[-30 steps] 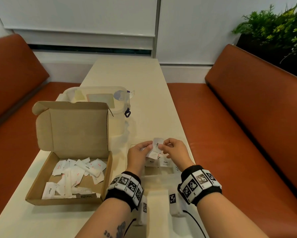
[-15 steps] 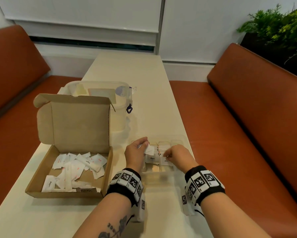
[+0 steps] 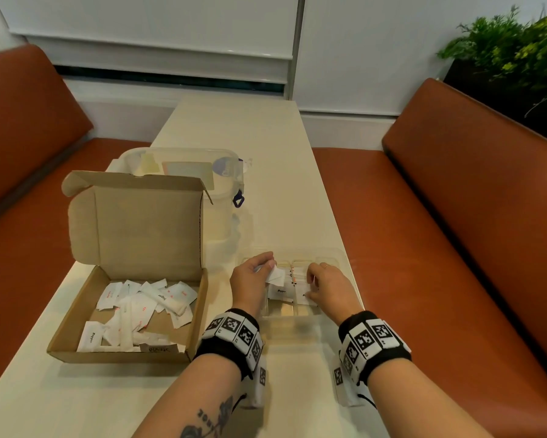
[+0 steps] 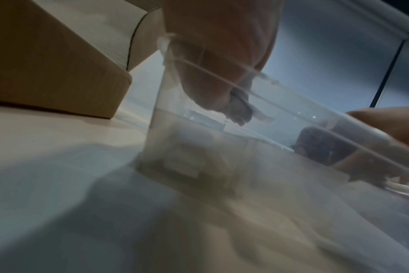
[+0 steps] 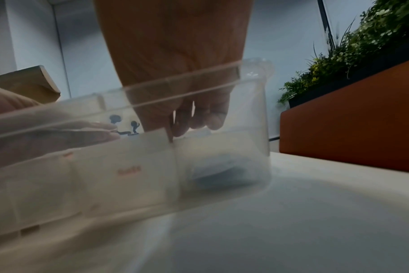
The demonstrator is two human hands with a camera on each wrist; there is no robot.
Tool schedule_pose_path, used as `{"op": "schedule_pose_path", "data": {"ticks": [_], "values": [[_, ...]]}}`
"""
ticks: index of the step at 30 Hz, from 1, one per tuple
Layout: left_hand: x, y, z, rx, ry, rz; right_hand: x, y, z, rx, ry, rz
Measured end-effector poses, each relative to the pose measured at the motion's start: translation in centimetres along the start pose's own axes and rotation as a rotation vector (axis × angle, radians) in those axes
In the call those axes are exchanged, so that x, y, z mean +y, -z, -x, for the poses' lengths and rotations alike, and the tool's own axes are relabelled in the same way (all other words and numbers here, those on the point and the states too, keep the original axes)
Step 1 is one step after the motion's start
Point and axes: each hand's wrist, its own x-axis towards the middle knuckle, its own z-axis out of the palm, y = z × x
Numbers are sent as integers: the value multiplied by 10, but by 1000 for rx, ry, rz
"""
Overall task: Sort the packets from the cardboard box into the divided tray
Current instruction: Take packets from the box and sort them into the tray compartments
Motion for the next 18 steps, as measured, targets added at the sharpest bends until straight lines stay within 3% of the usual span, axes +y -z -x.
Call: {"op": "schedule_pose_path", "data": {"ticks": [18], "values": [[-4, -2, -3, 34, 3, -15, -1, 3, 0, -38, 67, 134]]}}
